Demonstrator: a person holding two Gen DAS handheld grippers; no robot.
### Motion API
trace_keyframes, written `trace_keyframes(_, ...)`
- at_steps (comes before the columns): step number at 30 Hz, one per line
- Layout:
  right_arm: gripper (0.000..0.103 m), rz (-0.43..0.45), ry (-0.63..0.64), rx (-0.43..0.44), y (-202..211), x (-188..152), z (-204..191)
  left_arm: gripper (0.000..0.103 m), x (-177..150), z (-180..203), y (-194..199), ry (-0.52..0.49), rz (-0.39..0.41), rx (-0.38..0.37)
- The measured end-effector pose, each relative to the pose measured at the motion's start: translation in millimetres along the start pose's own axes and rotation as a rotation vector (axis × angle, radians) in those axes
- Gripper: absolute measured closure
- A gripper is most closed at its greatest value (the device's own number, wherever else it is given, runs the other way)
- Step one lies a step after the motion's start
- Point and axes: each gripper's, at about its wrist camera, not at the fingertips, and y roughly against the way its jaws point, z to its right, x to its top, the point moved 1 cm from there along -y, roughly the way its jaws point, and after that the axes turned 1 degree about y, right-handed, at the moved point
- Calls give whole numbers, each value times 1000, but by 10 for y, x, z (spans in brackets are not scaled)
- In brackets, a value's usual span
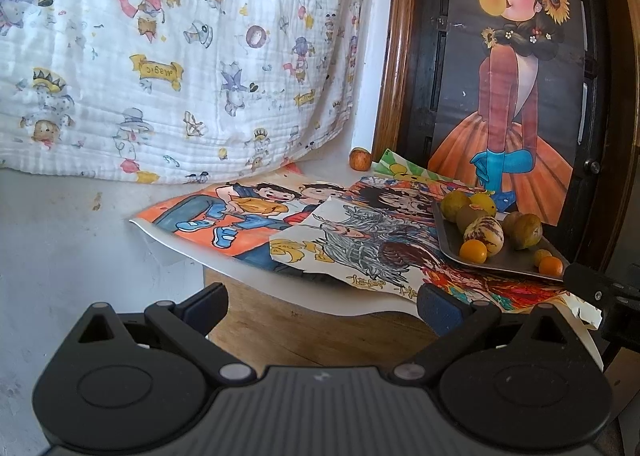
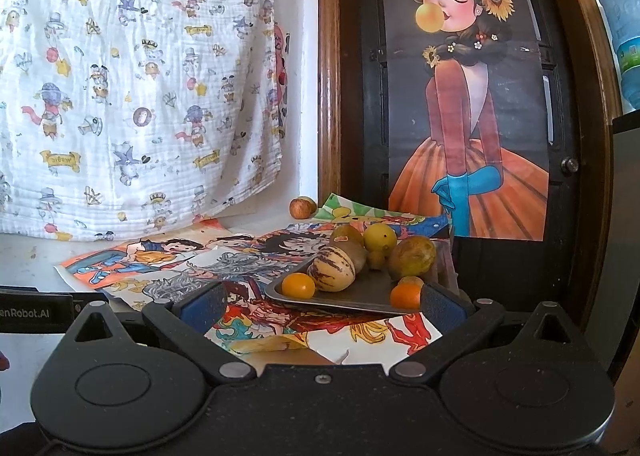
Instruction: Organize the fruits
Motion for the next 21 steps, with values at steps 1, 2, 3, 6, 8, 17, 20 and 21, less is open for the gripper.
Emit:
trace_keyframes(1,0,0,0,-1,2,-1,0,0,2,-2,4,0,0,0)
trace_keyframes(2,0,0,0,0,1,0,2,0,-1,-1,1,0,0,0)
trace_keyframes(3,0,0,-1,1,1,0,3,0,-2,-1,2,0,0,0)
trace_keyframes(6,0,0,0,1,0,0,5,0,0,-3,7,0,1,-1)
trace_keyframes(8,0,0,0,1,1,-1,6,0,-3,-3,13,0,1,-1)
trace_keyframes(17,0,-5,-4,-1,11,-11,9,0,-7,-2,15,0,2,-1)
trace_keyframes(20,0,-6,-4,-1,11,-11,12,0,-10,-1,15,0,2,-1)
trace_keyframes(21,0,-6,-4,0,10,-11,12,0,-10,0,15,0,2,0)
